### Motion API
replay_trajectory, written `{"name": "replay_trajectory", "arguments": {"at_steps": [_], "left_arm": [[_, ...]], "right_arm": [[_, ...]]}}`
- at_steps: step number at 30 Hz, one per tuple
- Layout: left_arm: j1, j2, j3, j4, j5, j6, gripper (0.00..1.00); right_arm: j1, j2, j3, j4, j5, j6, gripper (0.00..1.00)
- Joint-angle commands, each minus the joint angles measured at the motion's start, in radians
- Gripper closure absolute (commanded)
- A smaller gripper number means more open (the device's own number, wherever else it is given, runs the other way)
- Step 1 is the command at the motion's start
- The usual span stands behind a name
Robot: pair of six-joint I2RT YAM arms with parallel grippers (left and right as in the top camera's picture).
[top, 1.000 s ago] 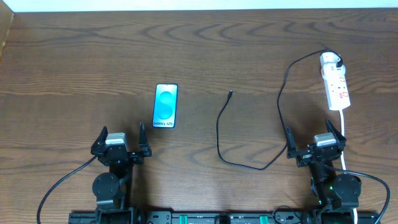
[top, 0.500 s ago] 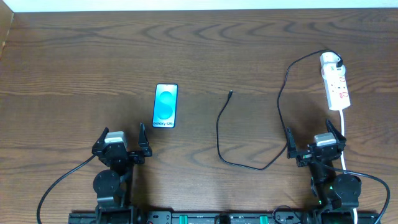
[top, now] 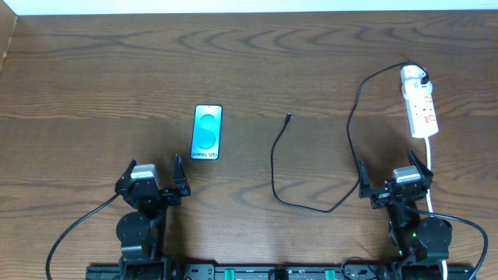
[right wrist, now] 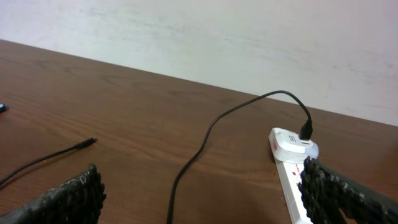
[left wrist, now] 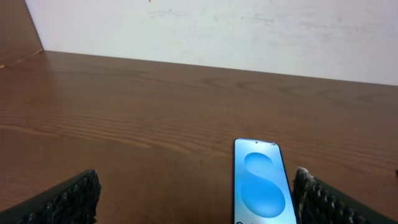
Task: Plug charger to phone and switch on socket
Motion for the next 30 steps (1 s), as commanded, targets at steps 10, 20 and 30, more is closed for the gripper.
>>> {"name": "replay_trajectory", "arguments": {"at_steps": [10,20,30], "left_arm": [[0.0,0.002,0.024,-0.019,0.073,-0.001,0.02],[0.0,0.203,0.135,-0.02,0.126,-0.001,0.02],[0.0,0.573,0.375,-0.025,0.216,-0.002,0.02]], "right_arm": [[-0.001,-0.005,-0.002,-0.004,-0.003,0.001,0.01],[-0.001,-0.005,-0.002,-0.004,-0.003,0.001,0.01],[-0.001,-0.005,-0.002,-0.004,-0.003,0.001,0.01]]}}
